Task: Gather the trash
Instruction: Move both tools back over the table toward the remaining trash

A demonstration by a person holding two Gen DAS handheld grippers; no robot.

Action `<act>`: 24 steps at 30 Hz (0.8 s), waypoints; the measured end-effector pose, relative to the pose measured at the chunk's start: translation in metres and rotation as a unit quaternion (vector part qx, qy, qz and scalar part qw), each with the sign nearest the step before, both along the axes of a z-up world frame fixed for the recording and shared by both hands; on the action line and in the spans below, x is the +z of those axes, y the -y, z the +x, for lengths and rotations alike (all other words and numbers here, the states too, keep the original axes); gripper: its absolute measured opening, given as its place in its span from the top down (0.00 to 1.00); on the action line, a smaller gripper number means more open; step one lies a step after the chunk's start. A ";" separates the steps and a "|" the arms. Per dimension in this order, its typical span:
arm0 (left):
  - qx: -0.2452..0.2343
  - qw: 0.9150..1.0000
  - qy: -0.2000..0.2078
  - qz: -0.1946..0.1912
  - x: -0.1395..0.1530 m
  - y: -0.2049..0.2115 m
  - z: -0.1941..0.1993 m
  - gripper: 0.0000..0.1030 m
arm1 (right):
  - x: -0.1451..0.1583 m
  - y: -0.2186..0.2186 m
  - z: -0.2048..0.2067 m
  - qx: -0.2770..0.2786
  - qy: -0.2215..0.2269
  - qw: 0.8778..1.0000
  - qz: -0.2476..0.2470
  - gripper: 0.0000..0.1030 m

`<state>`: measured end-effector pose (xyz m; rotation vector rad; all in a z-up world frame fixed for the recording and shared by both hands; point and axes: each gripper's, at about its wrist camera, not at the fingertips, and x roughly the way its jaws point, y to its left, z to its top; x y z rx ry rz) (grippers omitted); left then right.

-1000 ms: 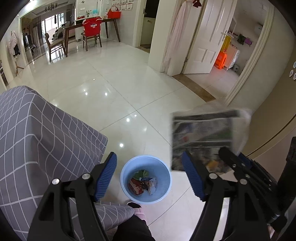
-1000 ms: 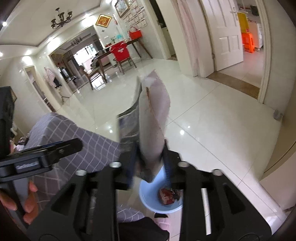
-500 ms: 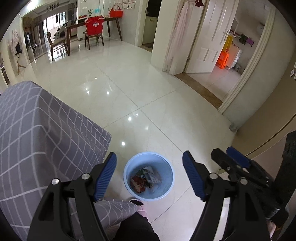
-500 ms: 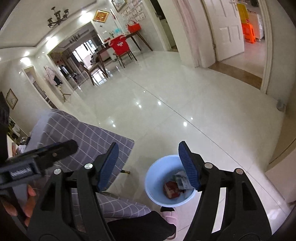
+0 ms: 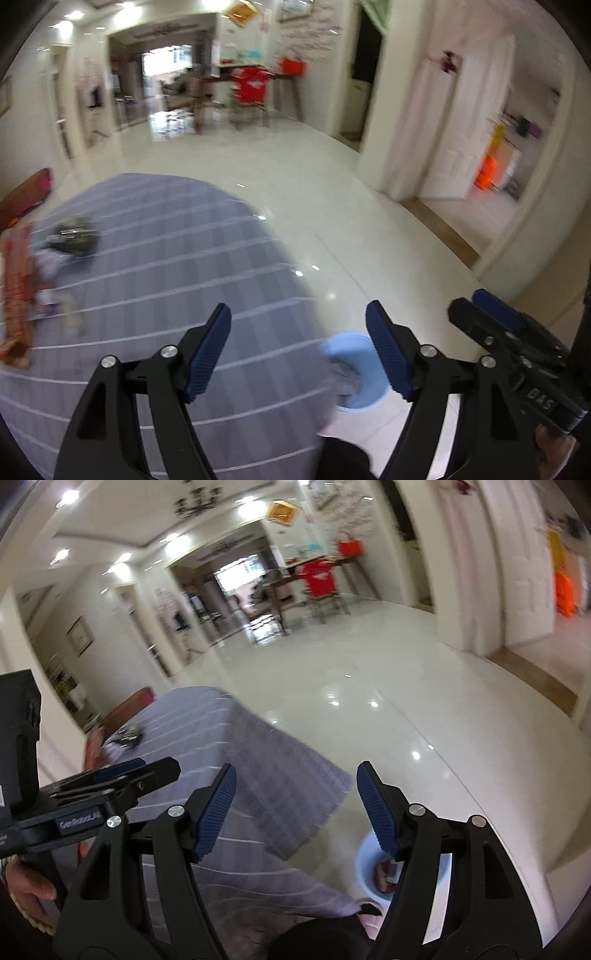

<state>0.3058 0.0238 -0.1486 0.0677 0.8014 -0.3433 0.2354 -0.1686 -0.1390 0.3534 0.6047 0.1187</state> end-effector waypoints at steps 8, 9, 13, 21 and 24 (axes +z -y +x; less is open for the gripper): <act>0.126 0.991 0.035 0.005 0.029 -0.147 0.005 0.24 | 0.021 -0.139 0.050 0.143 -0.011 0.988 -0.054 0.35; 0.145 0.989 0.035 0.005 0.029 -0.168 0.006 0.24 | 0.021 -0.155 0.056 0.158 -0.015 0.986 -0.058 0.35; 0.203 0.979 0.026 -0.006 0.027 -0.239 0.012 0.23 | 0.018 -0.216 0.083 0.212 -0.033 0.973 -0.082 0.35; 0.246 0.969 -0.016 -0.026 0.005 -0.326 0.035 0.23 | -0.009 -0.301 0.127 0.264 -0.070 0.953 -0.130 0.38; 0.239 0.970 -0.031 -0.023 -0.005 -0.337 0.036 0.23 | -0.021 -0.322 0.141 0.273 -0.086 0.945 -0.158 0.54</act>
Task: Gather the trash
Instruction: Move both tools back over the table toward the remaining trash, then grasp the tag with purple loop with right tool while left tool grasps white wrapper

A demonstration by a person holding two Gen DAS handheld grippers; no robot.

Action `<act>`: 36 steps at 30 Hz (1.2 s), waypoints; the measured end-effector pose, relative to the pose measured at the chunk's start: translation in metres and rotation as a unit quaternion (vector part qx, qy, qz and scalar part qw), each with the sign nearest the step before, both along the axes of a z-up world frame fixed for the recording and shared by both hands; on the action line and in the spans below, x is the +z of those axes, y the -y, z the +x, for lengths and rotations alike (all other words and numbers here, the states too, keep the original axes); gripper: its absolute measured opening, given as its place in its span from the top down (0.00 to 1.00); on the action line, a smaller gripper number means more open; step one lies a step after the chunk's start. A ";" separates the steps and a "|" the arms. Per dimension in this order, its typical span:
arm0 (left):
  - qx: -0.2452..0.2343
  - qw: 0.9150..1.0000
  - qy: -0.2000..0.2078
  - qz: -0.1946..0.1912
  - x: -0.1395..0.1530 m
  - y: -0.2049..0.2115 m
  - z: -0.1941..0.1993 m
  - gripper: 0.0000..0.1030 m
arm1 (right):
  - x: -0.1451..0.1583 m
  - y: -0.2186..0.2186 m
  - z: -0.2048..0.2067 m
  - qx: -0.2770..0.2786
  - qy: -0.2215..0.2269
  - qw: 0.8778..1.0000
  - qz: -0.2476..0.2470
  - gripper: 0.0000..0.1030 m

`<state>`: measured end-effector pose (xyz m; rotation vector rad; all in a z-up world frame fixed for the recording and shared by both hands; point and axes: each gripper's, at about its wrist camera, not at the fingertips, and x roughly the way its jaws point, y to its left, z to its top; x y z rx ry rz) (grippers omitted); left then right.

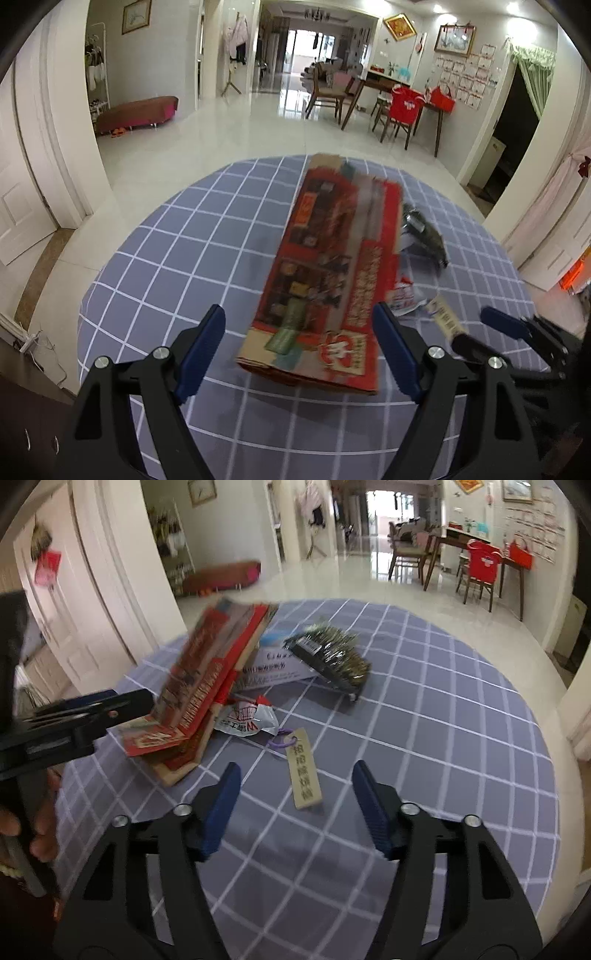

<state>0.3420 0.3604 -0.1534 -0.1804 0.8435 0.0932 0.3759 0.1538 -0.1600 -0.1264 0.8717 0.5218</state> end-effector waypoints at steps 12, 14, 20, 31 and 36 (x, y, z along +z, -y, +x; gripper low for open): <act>0.022 0.999 0.010 -0.036 0.000 -0.030 0.003 0.23 | -0.001 0.005 0.015 -0.010 0.024 1.000 -0.016 0.98; 0.023 0.999 0.009 -0.033 0.000 -0.031 0.003 0.23 | 0.004 0.013 0.016 -0.019 0.030 0.999 -0.006 0.98; 0.018 0.998 0.009 -0.056 -0.001 -0.034 0.011 0.23 | 0.013 0.027 0.020 -0.029 0.036 0.999 0.019 0.98; -0.074 0.997 0.005 -0.020 0.002 0.024 0.031 0.23 | 0.022 0.034 0.022 -0.039 0.044 0.997 0.049 0.98; -0.133 0.985 0.005 0.113 0.001 0.084 0.036 0.23 | 0.009 0.035 0.027 -0.017 0.014 0.999 0.034 0.96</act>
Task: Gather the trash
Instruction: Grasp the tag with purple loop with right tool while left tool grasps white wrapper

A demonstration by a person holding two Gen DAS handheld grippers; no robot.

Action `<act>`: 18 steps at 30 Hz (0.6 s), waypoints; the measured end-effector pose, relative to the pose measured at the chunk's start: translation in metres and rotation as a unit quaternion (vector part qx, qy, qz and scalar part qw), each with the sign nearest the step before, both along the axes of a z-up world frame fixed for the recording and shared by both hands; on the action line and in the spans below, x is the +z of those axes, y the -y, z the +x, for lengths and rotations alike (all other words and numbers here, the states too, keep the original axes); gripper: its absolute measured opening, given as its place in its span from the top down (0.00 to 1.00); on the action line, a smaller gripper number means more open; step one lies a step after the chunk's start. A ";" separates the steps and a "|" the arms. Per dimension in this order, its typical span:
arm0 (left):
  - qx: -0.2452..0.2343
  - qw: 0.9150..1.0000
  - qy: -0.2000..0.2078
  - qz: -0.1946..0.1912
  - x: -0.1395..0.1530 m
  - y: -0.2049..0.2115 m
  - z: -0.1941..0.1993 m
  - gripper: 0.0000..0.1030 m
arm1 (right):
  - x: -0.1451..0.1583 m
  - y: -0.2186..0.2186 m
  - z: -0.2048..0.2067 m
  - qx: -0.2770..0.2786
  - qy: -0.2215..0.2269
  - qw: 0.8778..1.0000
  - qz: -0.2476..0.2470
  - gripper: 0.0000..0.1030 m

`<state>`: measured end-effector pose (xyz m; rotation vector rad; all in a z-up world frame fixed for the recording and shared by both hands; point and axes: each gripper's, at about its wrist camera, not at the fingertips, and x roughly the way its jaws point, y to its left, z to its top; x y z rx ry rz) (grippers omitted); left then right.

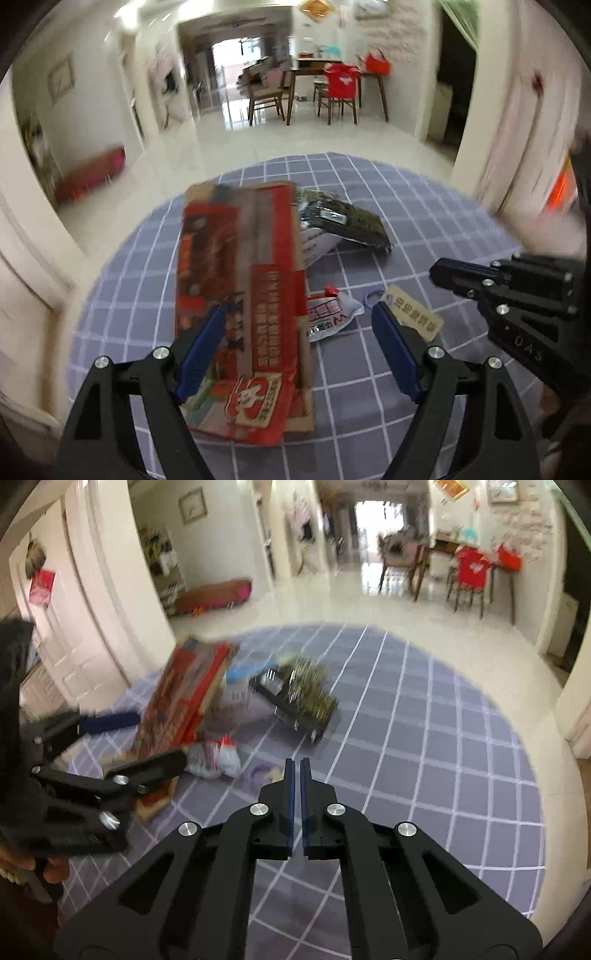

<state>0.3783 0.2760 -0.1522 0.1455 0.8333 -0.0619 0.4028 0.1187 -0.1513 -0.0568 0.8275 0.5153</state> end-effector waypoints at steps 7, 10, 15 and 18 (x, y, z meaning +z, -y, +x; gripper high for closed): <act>0.024 1.000 -0.004 0.008 0.000 -0.015 0.000 0.24 | -0.016 -0.015 0.006 0.026 -0.014 0.999 -0.024 0.51; 0.029 0.999 -0.004 0.020 0.000 -0.020 -0.002 0.24 | -0.018 -0.025 0.009 0.041 -0.012 0.998 -0.039 0.52; 0.010 0.999 -0.005 0.042 -0.003 -0.005 0.000 0.24 | -0.020 -0.033 0.008 0.056 0.003 0.995 -0.088 0.88; -0.020 0.997 -0.002 0.072 -0.004 0.016 0.002 0.24 | -0.016 -0.014 0.009 0.036 0.007 0.997 -0.072 0.97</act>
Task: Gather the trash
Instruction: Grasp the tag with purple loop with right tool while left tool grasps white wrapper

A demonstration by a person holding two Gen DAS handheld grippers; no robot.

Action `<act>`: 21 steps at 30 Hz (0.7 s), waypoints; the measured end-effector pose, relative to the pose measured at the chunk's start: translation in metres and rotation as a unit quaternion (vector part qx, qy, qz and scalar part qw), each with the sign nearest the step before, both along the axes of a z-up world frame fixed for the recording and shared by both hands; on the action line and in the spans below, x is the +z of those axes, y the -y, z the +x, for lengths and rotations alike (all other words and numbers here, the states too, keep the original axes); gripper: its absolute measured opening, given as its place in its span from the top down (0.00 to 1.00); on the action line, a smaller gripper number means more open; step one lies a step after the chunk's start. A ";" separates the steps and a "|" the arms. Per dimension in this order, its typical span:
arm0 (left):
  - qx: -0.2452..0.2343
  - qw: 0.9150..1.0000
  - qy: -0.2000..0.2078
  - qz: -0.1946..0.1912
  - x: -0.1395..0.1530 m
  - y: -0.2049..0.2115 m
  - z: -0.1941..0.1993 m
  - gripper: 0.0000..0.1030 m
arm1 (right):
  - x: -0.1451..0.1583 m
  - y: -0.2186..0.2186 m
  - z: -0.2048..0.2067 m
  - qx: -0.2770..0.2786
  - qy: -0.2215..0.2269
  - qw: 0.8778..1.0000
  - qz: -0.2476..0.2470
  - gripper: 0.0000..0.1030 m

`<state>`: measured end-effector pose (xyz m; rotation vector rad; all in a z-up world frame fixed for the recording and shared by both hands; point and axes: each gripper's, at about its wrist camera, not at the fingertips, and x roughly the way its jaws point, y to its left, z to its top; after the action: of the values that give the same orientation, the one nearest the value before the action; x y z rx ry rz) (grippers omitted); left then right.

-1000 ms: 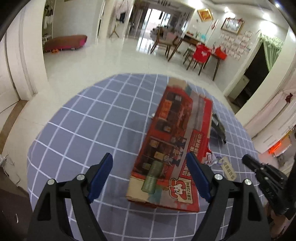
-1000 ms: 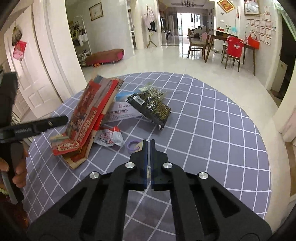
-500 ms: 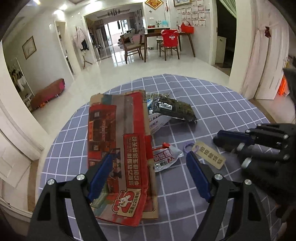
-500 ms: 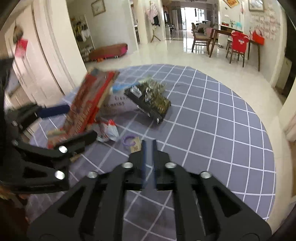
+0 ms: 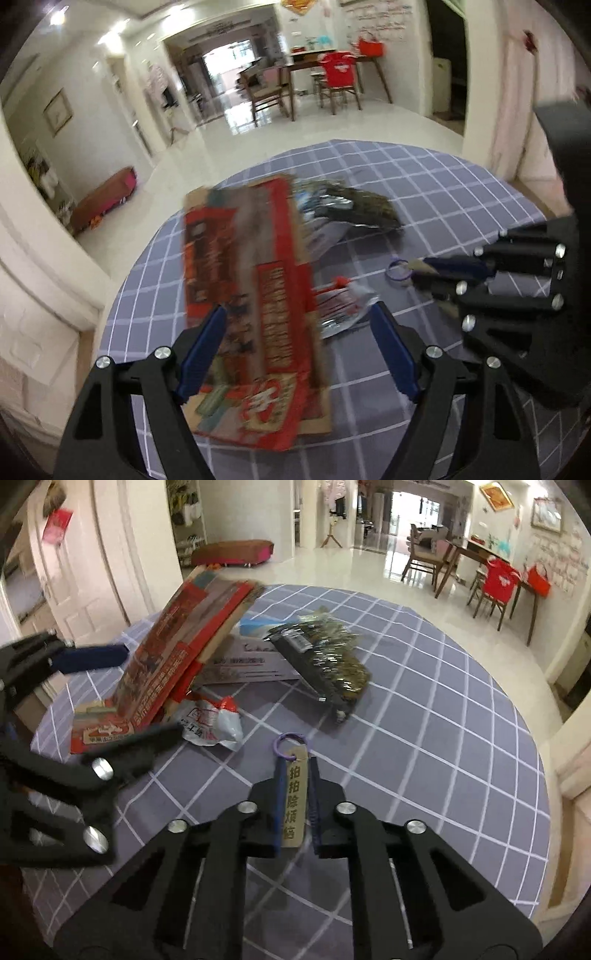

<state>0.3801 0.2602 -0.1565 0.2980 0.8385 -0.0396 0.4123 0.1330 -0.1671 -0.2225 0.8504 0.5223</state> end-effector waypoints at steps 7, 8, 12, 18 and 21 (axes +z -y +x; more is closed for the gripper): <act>-0.039 0.998 -0.017 0.053 -0.015 0.039 0.020 0.35 | 0.006 0.043 0.003 -0.037 -0.001 0.999 0.039 0.98; -0.036 0.998 -0.021 0.056 -0.017 0.040 0.023 0.36 | 0.006 0.046 0.003 -0.038 -0.002 0.998 0.044 0.98; -0.032 0.998 -0.028 0.055 -0.018 0.038 0.029 0.37 | 0.009 0.049 0.002 -0.034 -0.003 0.998 0.056 0.99; -0.032 0.998 -0.036 0.045 -0.021 0.026 0.028 0.38 | 0.009 0.046 0.002 -0.026 -0.010 0.997 0.075 0.98; -0.029 0.998 -0.038 0.032 -0.021 0.021 0.025 0.39 | 0.008 0.045 0.002 -0.025 -0.012 0.996 0.080 0.98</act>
<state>0.4048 0.2390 -0.1771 0.3832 0.9084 -0.0793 0.4141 0.0876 -0.1588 -0.0475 0.8306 0.5438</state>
